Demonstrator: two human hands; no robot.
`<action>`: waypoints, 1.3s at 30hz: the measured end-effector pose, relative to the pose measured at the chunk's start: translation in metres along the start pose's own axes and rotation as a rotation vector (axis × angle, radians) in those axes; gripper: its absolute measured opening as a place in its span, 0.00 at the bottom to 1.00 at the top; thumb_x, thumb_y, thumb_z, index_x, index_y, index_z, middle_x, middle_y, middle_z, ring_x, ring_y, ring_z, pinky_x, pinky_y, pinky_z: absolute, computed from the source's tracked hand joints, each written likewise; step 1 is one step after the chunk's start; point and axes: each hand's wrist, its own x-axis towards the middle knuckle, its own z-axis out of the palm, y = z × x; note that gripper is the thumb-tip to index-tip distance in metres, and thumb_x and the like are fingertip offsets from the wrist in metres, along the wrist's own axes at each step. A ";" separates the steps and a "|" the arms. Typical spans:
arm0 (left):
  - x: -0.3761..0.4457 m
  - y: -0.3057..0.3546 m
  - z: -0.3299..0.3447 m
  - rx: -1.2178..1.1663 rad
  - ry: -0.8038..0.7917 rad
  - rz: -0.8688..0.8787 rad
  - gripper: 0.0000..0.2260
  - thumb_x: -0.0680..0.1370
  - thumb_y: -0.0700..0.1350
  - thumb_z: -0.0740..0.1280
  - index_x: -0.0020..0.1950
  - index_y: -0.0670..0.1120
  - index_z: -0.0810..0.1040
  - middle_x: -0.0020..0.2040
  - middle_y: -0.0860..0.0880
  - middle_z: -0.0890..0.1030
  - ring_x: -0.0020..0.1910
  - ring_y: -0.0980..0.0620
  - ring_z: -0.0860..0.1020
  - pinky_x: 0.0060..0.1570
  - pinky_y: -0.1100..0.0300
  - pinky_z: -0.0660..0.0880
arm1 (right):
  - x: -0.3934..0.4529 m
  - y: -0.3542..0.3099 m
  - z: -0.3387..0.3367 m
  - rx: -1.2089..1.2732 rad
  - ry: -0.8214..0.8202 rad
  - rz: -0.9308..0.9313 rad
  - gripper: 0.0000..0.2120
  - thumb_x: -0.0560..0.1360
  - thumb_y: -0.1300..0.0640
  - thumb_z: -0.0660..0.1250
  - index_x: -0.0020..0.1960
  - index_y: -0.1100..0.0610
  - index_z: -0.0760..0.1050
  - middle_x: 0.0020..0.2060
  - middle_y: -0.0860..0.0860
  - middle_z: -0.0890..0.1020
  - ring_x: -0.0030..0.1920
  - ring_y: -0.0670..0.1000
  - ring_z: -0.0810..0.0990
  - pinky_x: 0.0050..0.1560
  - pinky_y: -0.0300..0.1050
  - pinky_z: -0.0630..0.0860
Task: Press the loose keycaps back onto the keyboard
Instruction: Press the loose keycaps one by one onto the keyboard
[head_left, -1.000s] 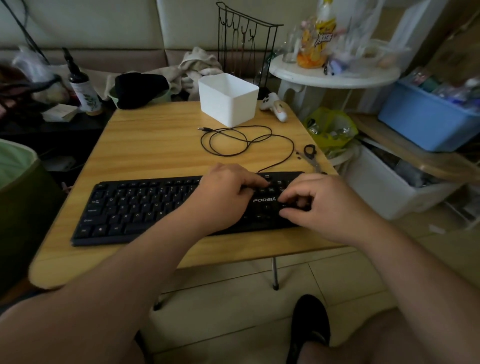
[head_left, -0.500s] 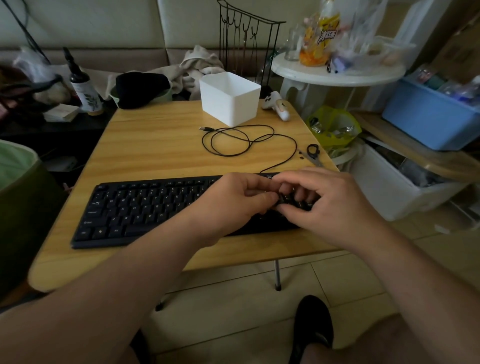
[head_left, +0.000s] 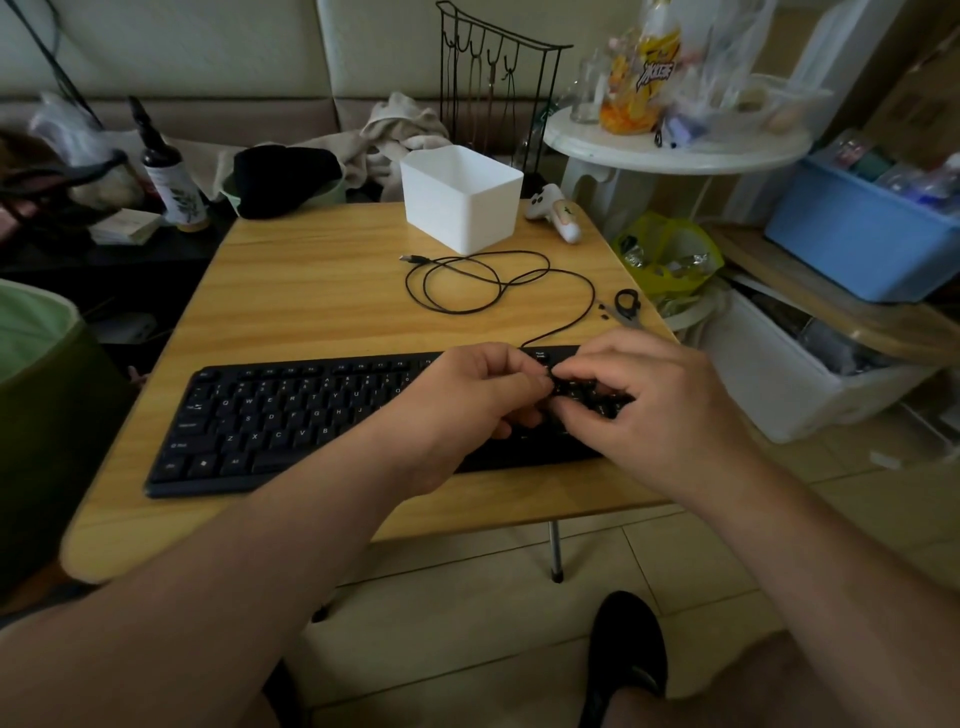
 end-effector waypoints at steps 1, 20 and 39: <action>0.000 0.001 0.000 0.013 0.000 0.005 0.04 0.83 0.41 0.67 0.53 0.45 0.82 0.41 0.52 0.83 0.40 0.56 0.80 0.44 0.58 0.73 | 0.000 0.000 0.000 0.001 0.000 0.001 0.12 0.73 0.52 0.76 0.55 0.54 0.87 0.47 0.46 0.83 0.46 0.46 0.81 0.42 0.48 0.81; 0.002 -0.009 -0.032 1.027 0.179 0.402 0.07 0.81 0.45 0.70 0.57 0.53 0.84 0.46 0.60 0.79 0.48 0.60 0.70 0.52 0.75 0.60 | -0.002 0.002 0.013 -0.138 -0.430 0.280 0.12 0.75 0.39 0.71 0.58 0.37 0.83 0.48 0.40 0.75 0.55 0.48 0.69 0.57 0.52 0.73; 0.002 -0.025 -0.001 1.097 0.220 0.339 0.07 0.78 0.59 0.69 0.53 0.63 0.84 0.53 0.61 0.81 0.62 0.51 0.69 0.61 0.49 0.68 | 0.005 -0.016 0.015 -0.276 -0.508 0.320 0.07 0.78 0.44 0.69 0.52 0.40 0.85 0.41 0.41 0.74 0.51 0.50 0.68 0.55 0.53 0.74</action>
